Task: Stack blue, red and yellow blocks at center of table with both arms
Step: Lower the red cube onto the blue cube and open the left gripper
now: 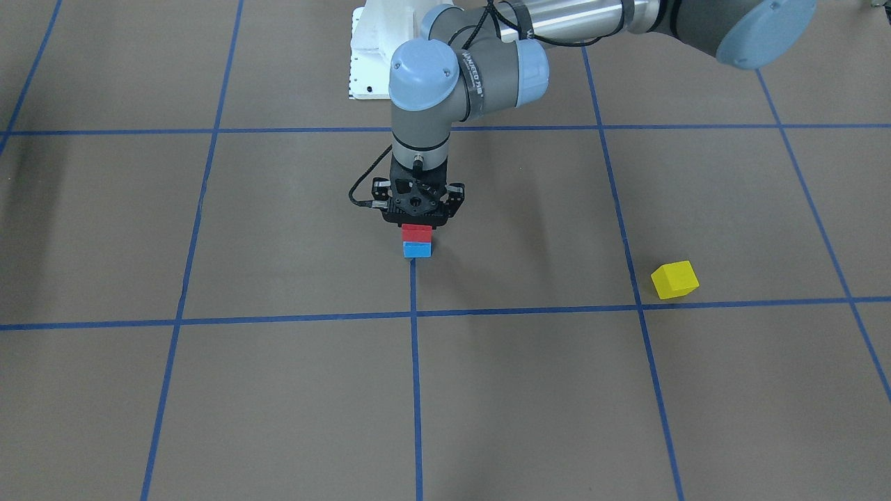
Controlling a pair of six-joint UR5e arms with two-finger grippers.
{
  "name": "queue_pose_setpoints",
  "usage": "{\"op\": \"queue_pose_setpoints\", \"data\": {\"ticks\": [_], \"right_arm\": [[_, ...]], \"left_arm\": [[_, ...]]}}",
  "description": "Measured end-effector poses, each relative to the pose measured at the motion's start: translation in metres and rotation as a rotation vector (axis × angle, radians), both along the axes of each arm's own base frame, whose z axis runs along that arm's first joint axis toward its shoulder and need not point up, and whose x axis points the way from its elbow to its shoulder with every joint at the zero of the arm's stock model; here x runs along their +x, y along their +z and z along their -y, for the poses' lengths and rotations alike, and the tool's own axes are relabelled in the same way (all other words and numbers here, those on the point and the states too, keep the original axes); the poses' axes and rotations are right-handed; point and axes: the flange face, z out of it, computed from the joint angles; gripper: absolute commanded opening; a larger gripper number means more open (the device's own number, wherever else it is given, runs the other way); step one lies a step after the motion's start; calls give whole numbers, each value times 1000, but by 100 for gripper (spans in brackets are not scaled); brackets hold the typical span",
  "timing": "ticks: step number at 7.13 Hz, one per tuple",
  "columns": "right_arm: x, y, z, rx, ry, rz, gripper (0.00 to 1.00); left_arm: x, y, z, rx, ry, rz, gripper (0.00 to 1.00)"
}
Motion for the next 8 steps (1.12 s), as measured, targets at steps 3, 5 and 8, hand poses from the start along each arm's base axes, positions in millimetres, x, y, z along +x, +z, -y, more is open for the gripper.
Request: {"op": "queue_pose_setpoints", "data": {"ticks": [3,5,8], "right_arm": [[0,-1,1,0,1,0,99],[0,0,0,0,1,0,99],[0,-1,1,1,0,0,99]], "left_arm": [[2,0,-1,3,-3,4,7],[1,0,-1,2,-5,5,7],[1,1,0,-26,-29,3,24]]}}
